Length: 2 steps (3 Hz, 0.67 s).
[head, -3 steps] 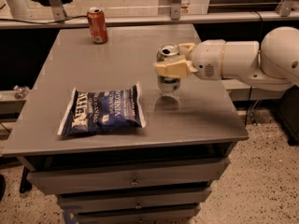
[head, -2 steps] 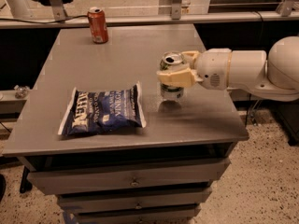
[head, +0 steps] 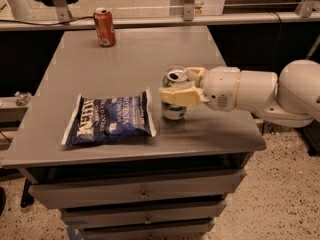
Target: Move 7up can near blue chip bag
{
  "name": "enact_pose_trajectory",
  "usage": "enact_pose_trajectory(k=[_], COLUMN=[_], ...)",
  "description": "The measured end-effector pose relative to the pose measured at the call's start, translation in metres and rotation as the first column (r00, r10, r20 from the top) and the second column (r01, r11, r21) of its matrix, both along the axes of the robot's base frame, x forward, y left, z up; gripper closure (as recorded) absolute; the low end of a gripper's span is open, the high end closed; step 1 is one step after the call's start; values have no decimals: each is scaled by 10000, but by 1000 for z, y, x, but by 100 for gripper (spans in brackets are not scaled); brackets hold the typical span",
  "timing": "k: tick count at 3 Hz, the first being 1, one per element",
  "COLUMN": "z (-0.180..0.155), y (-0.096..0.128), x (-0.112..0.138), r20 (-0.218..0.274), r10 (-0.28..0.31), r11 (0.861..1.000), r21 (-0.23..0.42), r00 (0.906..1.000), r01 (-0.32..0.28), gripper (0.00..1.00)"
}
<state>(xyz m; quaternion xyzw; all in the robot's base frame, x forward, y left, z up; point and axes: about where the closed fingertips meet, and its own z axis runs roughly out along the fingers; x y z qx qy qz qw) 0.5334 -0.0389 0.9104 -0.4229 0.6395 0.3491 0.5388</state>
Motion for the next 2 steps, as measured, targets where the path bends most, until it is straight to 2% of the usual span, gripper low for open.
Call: enact_pose_trajectory(k=[1, 2], z=[-4, -6], y=[9, 16], x=[-8, -14], r20=[-133, -220], r10=[196, 461], r11=[9997, 9988], r21=[159, 199], r00=[9997, 9987], r01=[-194, -457], gripper=[82, 59])
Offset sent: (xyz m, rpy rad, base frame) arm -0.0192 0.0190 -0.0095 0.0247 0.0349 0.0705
